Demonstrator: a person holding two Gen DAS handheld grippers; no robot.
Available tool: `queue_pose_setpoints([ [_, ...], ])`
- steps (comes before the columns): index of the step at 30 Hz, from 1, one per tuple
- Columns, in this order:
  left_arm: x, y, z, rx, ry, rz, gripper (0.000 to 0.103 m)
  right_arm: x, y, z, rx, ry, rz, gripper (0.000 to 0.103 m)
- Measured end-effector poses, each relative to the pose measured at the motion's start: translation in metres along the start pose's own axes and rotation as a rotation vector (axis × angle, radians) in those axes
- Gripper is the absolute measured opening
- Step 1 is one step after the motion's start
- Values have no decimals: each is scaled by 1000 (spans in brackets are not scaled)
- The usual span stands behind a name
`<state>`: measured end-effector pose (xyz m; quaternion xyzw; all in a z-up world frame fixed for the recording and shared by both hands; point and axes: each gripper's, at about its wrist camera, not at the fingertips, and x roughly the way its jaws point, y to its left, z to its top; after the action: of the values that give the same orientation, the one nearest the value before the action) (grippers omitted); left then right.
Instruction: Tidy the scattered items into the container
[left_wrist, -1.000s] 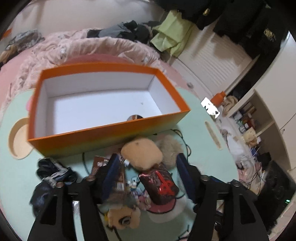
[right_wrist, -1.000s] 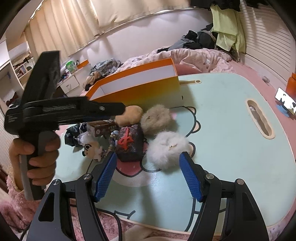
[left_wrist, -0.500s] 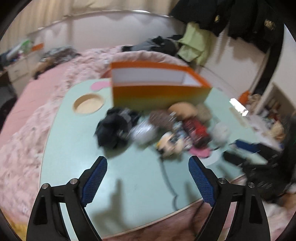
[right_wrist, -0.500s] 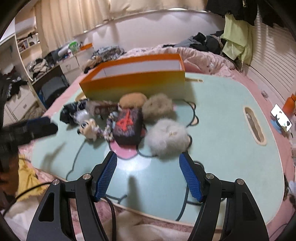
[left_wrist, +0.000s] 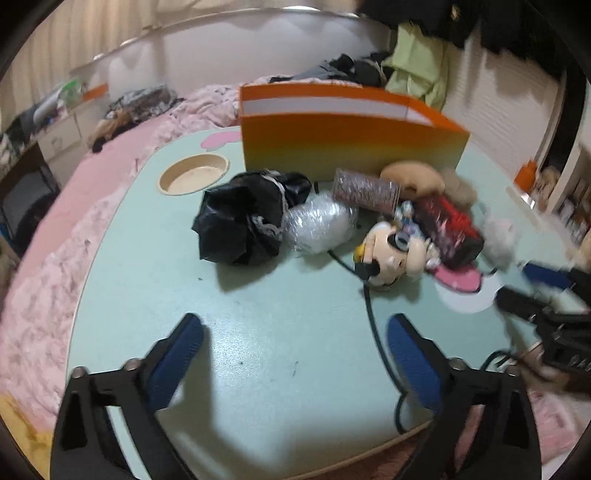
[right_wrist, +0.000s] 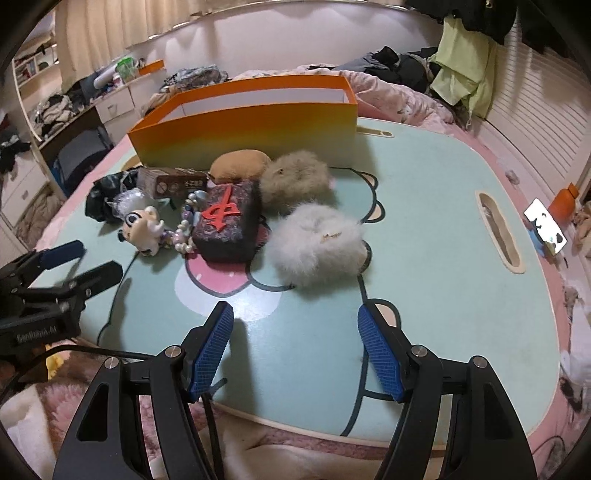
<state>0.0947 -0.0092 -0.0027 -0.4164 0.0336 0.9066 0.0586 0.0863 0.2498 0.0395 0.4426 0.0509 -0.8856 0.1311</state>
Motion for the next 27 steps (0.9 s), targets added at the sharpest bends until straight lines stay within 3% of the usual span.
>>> queue_pose_setpoints([
  [2,-1,0,-1,-2,-12,-3,103,3,1,-1,-11,18,-38,85],
  [6,-2,0,0,0,-28,-5,103,4,0,-1,-4,21,-43,86],
  [9,0,1,-1,-1,-31,-6,103,8,-3,-1,5,38,-49,103],
  [27,2,-2,-3,1,-38,-6,103,10,-3,-1,3,39,-50,103],
])
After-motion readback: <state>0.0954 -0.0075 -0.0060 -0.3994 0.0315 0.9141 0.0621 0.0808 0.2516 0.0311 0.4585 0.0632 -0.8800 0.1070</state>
